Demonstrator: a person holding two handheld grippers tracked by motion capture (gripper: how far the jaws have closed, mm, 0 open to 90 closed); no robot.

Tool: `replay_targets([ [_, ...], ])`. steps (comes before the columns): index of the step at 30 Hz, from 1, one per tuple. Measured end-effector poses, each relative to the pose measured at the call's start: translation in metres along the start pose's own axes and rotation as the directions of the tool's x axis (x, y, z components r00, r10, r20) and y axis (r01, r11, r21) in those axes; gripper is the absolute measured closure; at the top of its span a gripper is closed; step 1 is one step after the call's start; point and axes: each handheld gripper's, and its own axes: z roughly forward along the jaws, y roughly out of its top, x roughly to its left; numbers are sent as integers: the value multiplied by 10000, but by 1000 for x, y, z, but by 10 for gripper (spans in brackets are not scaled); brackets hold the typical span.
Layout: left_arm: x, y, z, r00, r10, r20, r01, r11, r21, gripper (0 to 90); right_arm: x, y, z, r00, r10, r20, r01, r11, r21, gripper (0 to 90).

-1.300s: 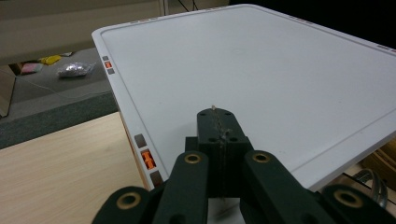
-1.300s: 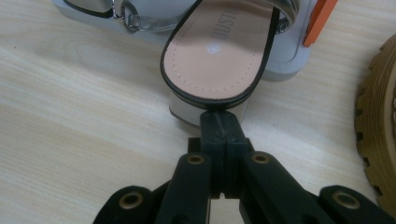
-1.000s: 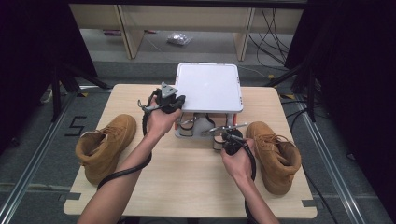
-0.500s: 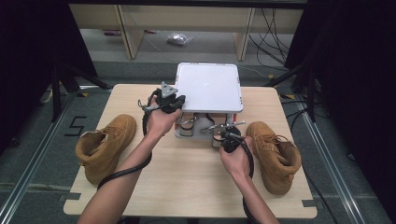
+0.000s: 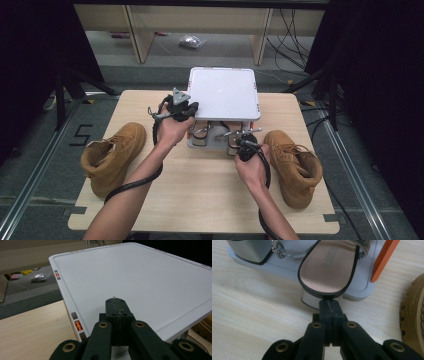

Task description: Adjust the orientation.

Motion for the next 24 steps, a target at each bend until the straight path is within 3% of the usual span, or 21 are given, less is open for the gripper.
replay_targets([
  [12,0,0,0,10000,37,5,-37,10000,23,893,-5,6,1,9997,209,82,-208,9997,-146,900],
  [24,-1,0,0,10000,77,20,-77,10000,28,893,-8,8,4,9999,132,86,-129,9993,-343,900],
])
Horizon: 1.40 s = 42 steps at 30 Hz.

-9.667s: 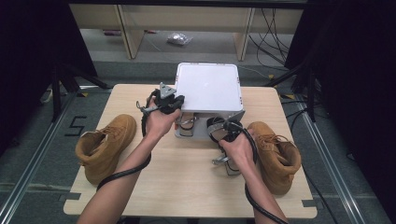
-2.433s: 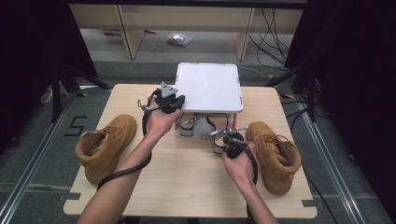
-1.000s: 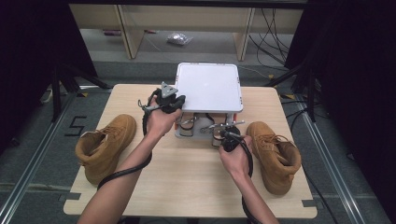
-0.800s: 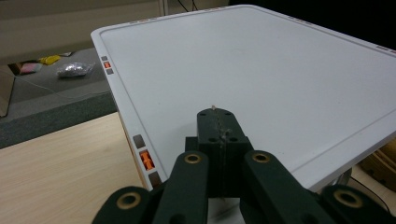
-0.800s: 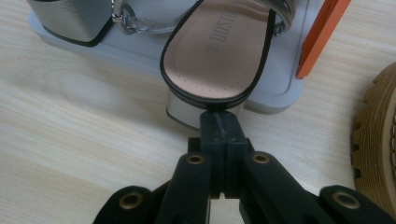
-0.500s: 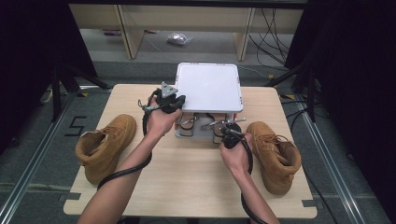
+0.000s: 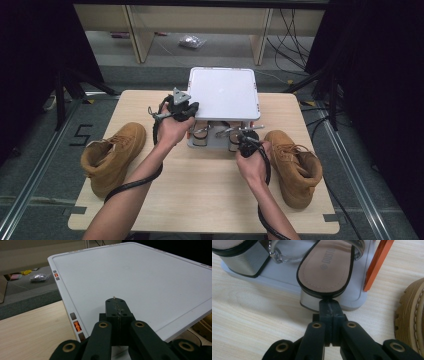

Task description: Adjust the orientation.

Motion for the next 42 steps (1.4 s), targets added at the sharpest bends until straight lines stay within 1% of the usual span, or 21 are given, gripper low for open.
replay_targets([
  [4,0,0,0,10000,15,0,-15,10000,15,893,0,2,2,9997,154,177,-154,9999,-9,900],
  [6,0,0,0,10000,5,4,-5,10000,11,893,-2,3,3,9999,15,124,-14,10000,-58,900],
  [7,0,0,0,10000,12,2,-12,10000,15,893,-2,4,3,9997,197,140,-196,9998,-51,900],
  [8,0,0,0,10000,19,-3,-19,10000,18,893,-2,4,4,9998,176,136,-174,9998,-109,900],
  [9,0,0,0,10000,30,-4,-30,10000,19,893,-5,5,6,9998,-62,182,66,9998,-204,900],
  [10,0,0,0,10000,28,-2,-28,10000,20,893,-5,5,6,9998,-65,170,68,9998,-196,900],
  [11,0,0,0,10000,23,1,-23,10000,16,893,-4,5,6,9996,26,286,-20,9998,-191,900],
  [14,0,0,0,10000,17,1,-17,10000,15,893,-5,5,8,9996,-24,280,31,9997,-245,900],
  [15,0,0,0,10000,25,-3,-25,10000,17,893,-4,4,8,9993,113,353,-107,9998,-181,900],
  [16,0,0,0,10000,39,-4,-39,10000,17,893,-5,4,10,9994,31,358,-22,9997,-239,900],
  [17,0,0,0,10000,26,2,-26,10000,15,893,-4,4,10,9994,231,262,-226,9996,-191,900],
  [18,0,0,0,10000,18,8,-18,10000,13,893,-5,4,11,9993,249,285,-243,9995,-188,900],
  [21,0,0,0,10000,31,-5,-31,10000,15,893,-7,4,14,9995,-24,302,34,9995,-316,900],
  [26,0,0,0,10000,22,11,-22,10000,26,893,-8,5,16,9994,59,350,-46,9993,-365,900],
  [29,0,0,0,10000,26,11,-26,10000,31,893,-9,5,16,9991,-1,433,17,9993,-361,900],
  [31,0,0,0,10000,24,13,-24,10000,28,893,-6,6,15,9986,282,444,-271,9993,-251,900],
  [37,0,1,0,10000,39,28,-39,10000,44,893,-10,7,19,9989,27,458,-5,9989,-469,900],
  [39,0,1,0,10000,44,13,-44,10000,50,893,-10,7,20,9990,43,444,-22,9988,-491,900],
  [40,0,1,0,10000,27,2,-27,10000,48,893,-9,7,20,9987,242,442,-221,9985,-492,900],
  [41,0,1,0,10000,33,-1,-33,10000,38,893,-11,7,21,9990,47,452,-23,9986,-521,900],
  [42,0,0,0,10000,34,-2,-34,10000,28,893,-11,7,21,9988,23,479,3,9986,-537,900],
])
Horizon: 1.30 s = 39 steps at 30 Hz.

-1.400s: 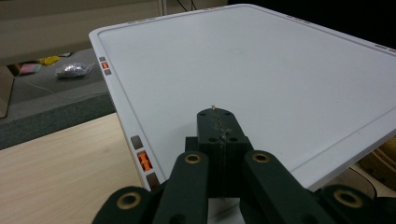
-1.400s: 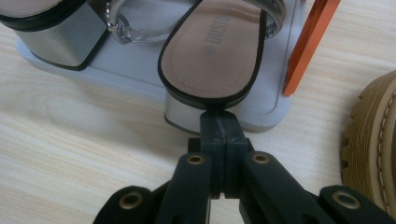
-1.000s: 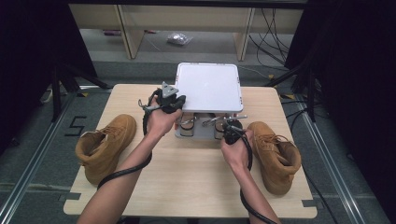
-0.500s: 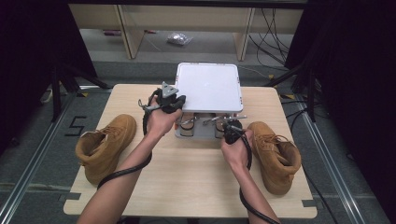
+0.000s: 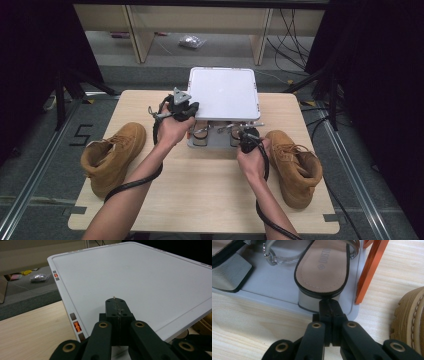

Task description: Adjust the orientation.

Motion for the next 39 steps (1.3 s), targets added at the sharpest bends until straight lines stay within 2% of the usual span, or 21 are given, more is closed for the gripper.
replay_targets([
  [3,0,0,0,10000,3,-3,-3,10000,-7,893,0,0,1,10000,-30,9,30,10000,-57,900],
  [5,0,0,0,10000,8,-2,-8,10000,-5,893,2,0,1,9999,139,-24,-139,9999,-38,900],
  [13,0,0,0,10000,5,8,-5,10000,-1,893,1,1,3,9998,-157,158,158,9999,-61,880],
  [18,0,0,0,10000,-18,7,18,10000,-16,892,1,0,1,9999,-131,14,131,9998,-149,848],
  [19,0,0,0,10000,-16,18,16,10000,-23,892,1,-1,-1,9997,-232,10,233,9996,-172,840],
  [20,1,0,0,10000,-38,22,38,10000,-28,890,3,-1,-3,9999,-128,22,128,9997,-183,829],
  [23,1,0,0,10000,-51,12,51,10000,-38,879,3,-3,-11,9992,-380,-138,375,9987,-339,802],
  [26,2,0,0,9999,-125,-10,125,9999,-44,863,1,-6,-20,9988,-203,-440,188,9992,-345,782],
  [28,2,1,1,9999,-113,-19,113,9999,-30,850,-1,-8,-24,9983,-306,-492,291,9991,-317,776],
  [29,2,1,1,9999,-115,2,115,9999,-35,838,-1,-11,-27,9983,-104,-568,88,9996,-282,775],
  [30,2,1,1,9999,-120,19,120,9999,-56,830,-4,-12,-29,9978,-245,-623,226,9993,-313,775],
  [33,2,1,2,9998,-167,69,168,9998,-140,810,-9,-17,-36,9978,-44,-658,25,9996,-283,773],
  [37,1,5,-4,9995,-261,161,268,9987,-438,758,-13,-22,-40,9966,166,-806,-189,9994,-278,766],
  [38,0,7,-8,9995,-269,191,280,9980,-571,745,-13,-23,-41,9974,47,-723,-65,9997,-246,763],
  [39,0,8,-10,9995,-257,202,270,9977,-616,724,-15,-24,-42,9965,-13,-834,-10,9996,-279,755],
])
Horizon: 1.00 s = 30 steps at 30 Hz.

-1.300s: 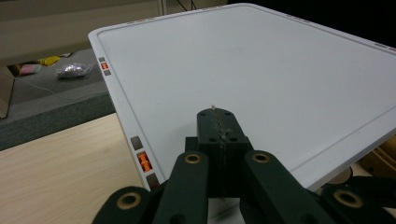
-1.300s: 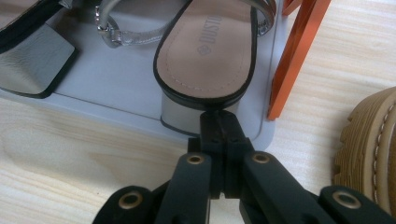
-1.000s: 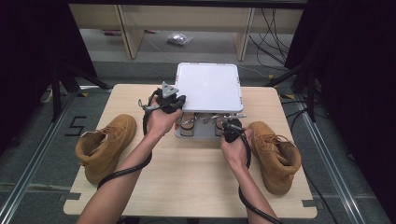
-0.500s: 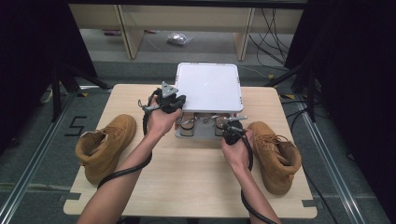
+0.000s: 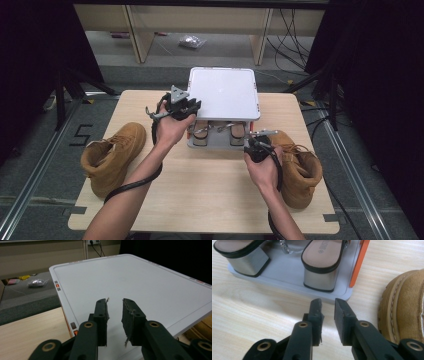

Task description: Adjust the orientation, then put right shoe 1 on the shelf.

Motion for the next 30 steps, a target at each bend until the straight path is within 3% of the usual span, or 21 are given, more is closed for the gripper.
replay_targets([
  [2,0,3,-6,10000,-86,-50,85,9999,-114,692,1,-2,-2,9999,100,15,-100,9999,73,743],
  [4,0,4,-13,9999,-136,-26,136,9998,-170,651,2,-4,-3,9999,-99,-137,100,9999,26,729],
  [5,1,5,-18,9999,-158,-39,158,9996,-231,637,4,-5,-5,9997,137,-224,-135,9999,62,723],
  [8,5,3,-28,9998,-209,-64,207,9996,-211,569,6,-7,-10,9994,-162,-300,161,9999,-22,697],
  [11,9,-2,-36,9995,-280,-110,278,9995,-162,530,10,-9,-13,9993,10,-386,-9,10000,26,679],
  [12,10,-3,-38,9996,-265,-135,264,9996,-118,520,9,-9,-15,9992,-234,-319,233,9997,-37,670],
  [15,13,-8,-44,9991,-414,-104,414,9991,18,496,11,-13,-16,9989,-20,-460,25,9999,111,651],
  [16,16,-10,-47,9989,-431,-165,433,9990,102,491,9,-13,-15,9986,-268,-458,264,9996,-82,647],
  [17,17,-11,-48,9988,-456,-205,459,9988,191,482,11,-15,-16,9986,-9,-534,15,10000,95,641],
  [22,26,-12,-58,9974,-661,-296,672,9970,382,452,5,-16,-17,9980,-270,-569,262,9996,-138,626],
  [23,28,-12,-59,9973,-658,-321,672,9968,438,449,6,-16,-17,9985,-88,-547,79,9998,-177,622],
  [24,29,-13,-60,9969,-692,-368,708,9965,446,449,6,-16,-18,9990,-139,-419,135,9998,-111,619],
  [27,31,-14,-63,9965,-702,-443,727,9958,565,448,5,-17,-17,9980,-158,-607,156,9999,-41,607],
  [28,31,-15,-63,9965,-708,-443,733,9956,583,448,7,-18,-18,9988,76,-481,-70,9999,120,604],
  [29,30,-15,-64,9962,-730,-467,759,9951,638,448,7,-19,-18,9979,20,-645,-26,10000,-93,602],
  [30,30,-16,-65,9967,-684,-439,712,9951,682,448,7,-20,-20,9983,-25,-578,34,9999,157,600],
])
